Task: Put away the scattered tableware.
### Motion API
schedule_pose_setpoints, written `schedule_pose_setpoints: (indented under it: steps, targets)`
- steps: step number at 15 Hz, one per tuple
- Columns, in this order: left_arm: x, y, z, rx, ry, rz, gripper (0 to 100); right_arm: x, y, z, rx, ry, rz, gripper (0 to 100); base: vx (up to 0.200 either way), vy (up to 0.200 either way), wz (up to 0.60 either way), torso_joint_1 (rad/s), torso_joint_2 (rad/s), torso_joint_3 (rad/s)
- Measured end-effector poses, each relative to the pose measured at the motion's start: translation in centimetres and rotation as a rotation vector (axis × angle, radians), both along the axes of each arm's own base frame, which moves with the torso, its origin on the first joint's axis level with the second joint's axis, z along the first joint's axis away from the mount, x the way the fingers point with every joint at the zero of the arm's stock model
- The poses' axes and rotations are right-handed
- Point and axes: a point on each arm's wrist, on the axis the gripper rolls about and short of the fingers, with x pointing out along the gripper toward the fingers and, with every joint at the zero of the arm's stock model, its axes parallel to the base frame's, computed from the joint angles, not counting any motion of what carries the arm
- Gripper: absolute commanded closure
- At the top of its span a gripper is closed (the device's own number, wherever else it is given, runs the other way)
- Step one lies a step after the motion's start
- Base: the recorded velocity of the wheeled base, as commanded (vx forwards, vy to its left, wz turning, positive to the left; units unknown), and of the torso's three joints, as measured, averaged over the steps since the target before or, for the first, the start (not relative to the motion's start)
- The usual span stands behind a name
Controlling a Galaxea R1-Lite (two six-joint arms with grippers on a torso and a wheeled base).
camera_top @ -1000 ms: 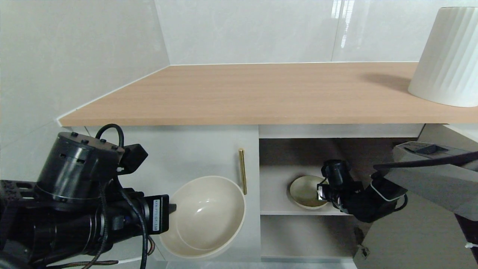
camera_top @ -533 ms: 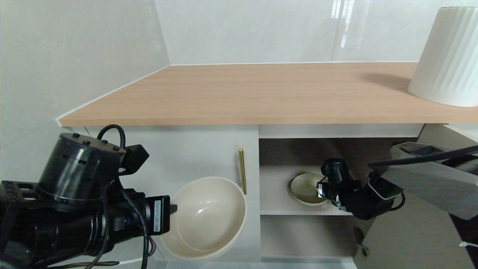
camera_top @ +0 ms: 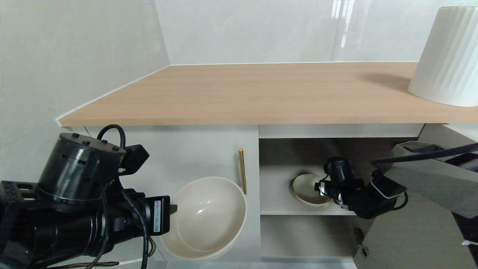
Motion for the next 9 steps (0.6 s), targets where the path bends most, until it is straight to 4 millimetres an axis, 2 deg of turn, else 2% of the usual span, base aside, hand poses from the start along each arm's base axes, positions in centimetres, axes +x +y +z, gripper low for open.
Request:
schedule_pose_setpoints:
  steps: [6, 9]
  targets:
    - [0.0, 0.0, 0.0, 0.016, -0.007, -0.017, 100, -2.8, 0.2, 3.3, 0.031, -0.006, 0.048, 0, 0.0, 0.0, 0.0, 0.0, 0.0, 0.0]
    - [0.1, -1.0, 0.2, 0.08, -0.043, -0.107, 100, -6.3, 1.1, 6.6, 0.089, 0.074, 0.21, 0, 0.0, 0.0, 0.0, 0.0, 0.0, 0.0]
